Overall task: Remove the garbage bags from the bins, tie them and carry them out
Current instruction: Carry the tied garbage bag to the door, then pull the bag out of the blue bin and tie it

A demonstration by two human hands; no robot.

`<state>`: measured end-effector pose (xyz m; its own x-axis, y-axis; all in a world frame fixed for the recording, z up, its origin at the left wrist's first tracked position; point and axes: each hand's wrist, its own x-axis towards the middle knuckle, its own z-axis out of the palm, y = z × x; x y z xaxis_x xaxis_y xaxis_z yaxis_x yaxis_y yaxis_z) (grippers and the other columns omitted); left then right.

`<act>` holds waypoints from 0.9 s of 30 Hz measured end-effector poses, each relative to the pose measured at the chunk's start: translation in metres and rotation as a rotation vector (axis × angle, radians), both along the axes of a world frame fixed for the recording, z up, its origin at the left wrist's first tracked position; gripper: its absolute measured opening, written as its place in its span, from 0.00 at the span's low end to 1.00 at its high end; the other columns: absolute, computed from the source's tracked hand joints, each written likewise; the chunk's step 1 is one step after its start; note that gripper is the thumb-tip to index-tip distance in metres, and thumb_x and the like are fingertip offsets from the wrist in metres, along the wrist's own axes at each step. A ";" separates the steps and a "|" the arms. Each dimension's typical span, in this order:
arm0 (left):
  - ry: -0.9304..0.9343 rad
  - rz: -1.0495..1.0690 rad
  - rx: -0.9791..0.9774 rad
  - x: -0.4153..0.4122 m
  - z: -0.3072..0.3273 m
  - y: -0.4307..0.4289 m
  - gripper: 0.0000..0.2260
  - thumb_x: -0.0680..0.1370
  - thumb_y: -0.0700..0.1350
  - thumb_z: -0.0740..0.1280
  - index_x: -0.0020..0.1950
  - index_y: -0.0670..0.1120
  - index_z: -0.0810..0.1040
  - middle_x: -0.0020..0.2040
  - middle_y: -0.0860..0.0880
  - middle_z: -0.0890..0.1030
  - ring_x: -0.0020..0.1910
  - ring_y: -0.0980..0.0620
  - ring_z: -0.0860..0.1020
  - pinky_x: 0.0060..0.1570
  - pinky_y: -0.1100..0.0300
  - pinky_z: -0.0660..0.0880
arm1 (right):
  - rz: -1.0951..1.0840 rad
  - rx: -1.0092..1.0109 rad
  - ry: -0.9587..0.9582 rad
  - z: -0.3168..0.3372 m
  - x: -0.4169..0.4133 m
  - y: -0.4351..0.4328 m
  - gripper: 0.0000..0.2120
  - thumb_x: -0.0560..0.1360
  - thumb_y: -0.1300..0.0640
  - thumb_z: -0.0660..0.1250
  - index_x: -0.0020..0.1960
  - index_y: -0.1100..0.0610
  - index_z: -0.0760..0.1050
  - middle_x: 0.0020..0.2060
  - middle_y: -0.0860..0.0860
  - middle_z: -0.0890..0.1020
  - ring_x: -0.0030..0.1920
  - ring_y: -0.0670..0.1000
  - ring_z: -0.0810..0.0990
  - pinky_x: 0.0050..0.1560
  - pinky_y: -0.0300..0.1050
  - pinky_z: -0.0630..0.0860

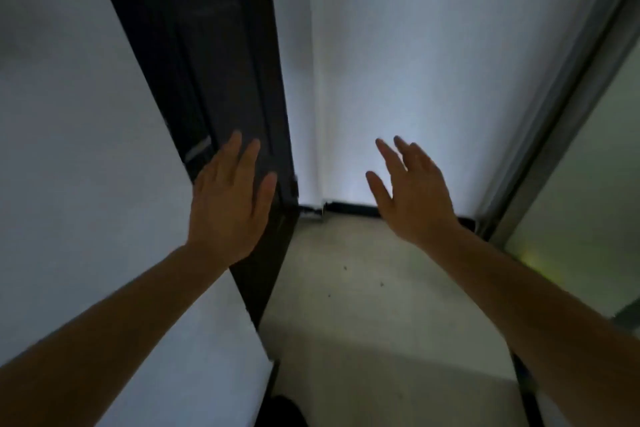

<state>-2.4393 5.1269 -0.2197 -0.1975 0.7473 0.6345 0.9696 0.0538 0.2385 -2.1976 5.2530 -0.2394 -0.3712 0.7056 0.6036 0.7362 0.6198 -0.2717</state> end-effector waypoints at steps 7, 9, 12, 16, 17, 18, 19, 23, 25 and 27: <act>0.122 -0.171 0.363 0.096 0.241 -0.040 0.26 0.85 0.55 0.55 0.78 0.39 0.64 0.78 0.35 0.63 0.74 0.36 0.66 0.72 0.44 0.62 | -0.179 0.359 0.142 0.252 0.103 -0.062 0.29 0.83 0.41 0.54 0.79 0.55 0.62 0.77 0.61 0.64 0.77 0.64 0.61 0.76 0.57 0.58; 0.132 -0.237 0.403 0.119 0.254 -0.049 0.27 0.85 0.54 0.55 0.78 0.39 0.64 0.78 0.34 0.62 0.75 0.35 0.66 0.73 0.41 0.63 | -0.226 0.435 0.133 0.265 0.134 -0.094 0.28 0.84 0.42 0.55 0.78 0.57 0.63 0.76 0.62 0.65 0.76 0.65 0.63 0.75 0.59 0.60; 0.041 -0.349 0.353 0.161 0.246 -0.060 0.29 0.85 0.58 0.51 0.80 0.42 0.59 0.81 0.37 0.57 0.78 0.37 0.59 0.76 0.39 0.58 | -0.351 0.433 -0.013 0.258 0.189 -0.154 0.30 0.83 0.41 0.54 0.79 0.56 0.60 0.77 0.63 0.63 0.77 0.66 0.62 0.75 0.64 0.62; -0.003 -0.543 0.289 0.222 0.214 -0.080 0.30 0.83 0.60 0.50 0.81 0.44 0.56 0.81 0.39 0.55 0.79 0.37 0.57 0.75 0.39 0.58 | -0.639 0.284 -0.200 0.229 0.272 -0.258 0.32 0.83 0.39 0.50 0.82 0.54 0.52 0.80 0.62 0.56 0.79 0.65 0.55 0.78 0.62 0.54; -0.023 -0.598 0.263 0.240 0.206 -0.086 0.31 0.83 0.60 0.50 0.81 0.44 0.55 0.82 0.39 0.54 0.79 0.37 0.57 0.75 0.39 0.58 | -0.722 0.251 -0.203 0.220 0.293 -0.287 0.33 0.83 0.38 0.51 0.82 0.53 0.51 0.80 0.61 0.55 0.79 0.64 0.55 0.78 0.62 0.53; -0.040 -0.661 0.240 0.259 0.200 -0.092 0.31 0.83 0.60 0.50 0.81 0.44 0.55 0.82 0.39 0.54 0.79 0.37 0.57 0.74 0.38 0.58 | -0.810 0.224 -0.218 0.211 0.313 -0.316 0.33 0.82 0.38 0.51 0.82 0.54 0.51 0.80 0.61 0.55 0.79 0.64 0.55 0.78 0.62 0.53; -0.054 -0.727 0.223 0.281 0.195 -0.099 0.31 0.83 0.60 0.50 0.81 0.44 0.55 0.82 0.38 0.54 0.79 0.37 0.57 0.74 0.38 0.58 | -0.895 0.193 -0.251 0.203 0.332 -0.346 0.34 0.82 0.38 0.51 0.82 0.54 0.51 0.80 0.61 0.55 0.79 0.64 0.55 0.78 0.62 0.54; -0.107 -1.048 0.198 0.394 0.180 -0.151 0.30 0.83 0.57 0.52 0.80 0.41 0.57 0.80 0.35 0.56 0.78 0.34 0.59 0.73 0.38 0.59 | -1.220 0.027 -0.346 0.184 0.389 -0.484 0.35 0.82 0.36 0.51 0.82 0.53 0.47 0.81 0.60 0.50 0.80 0.63 0.50 0.79 0.60 0.49; -0.141 -1.210 0.184 0.460 0.175 -0.197 0.30 0.83 0.57 0.52 0.80 0.40 0.59 0.80 0.34 0.58 0.77 0.34 0.61 0.72 0.38 0.61 | -1.351 -0.013 -0.387 0.180 0.407 -0.563 0.35 0.82 0.36 0.51 0.82 0.53 0.46 0.81 0.60 0.49 0.80 0.63 0.49 0.78 0.59 0.46; -0.153 -1.379 0.168 0.521 0.171 -0.259 0.30 0.83 0.58 0.52 0.80 0.40 0.59 0.80 0.34 0.58 0.76 0.34 0.62 0.72 0.38 0.62 | -1.480 -0.032 -0.453 0.180 0.421 -0.648 0.35 0.82 0.37 0.51 0.82 0.53 0.47 0.81 0.60 0.49 0.80 0.63 0.49 0.78 0.58 0.45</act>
<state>-1.9178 4.8680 -0.0485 0.5513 0.3119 0.7738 0.1809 -0.9501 0.2541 -1.7769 4.6047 -0.0596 0.5046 0.6052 0.6157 0.6873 -0.7132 0.1378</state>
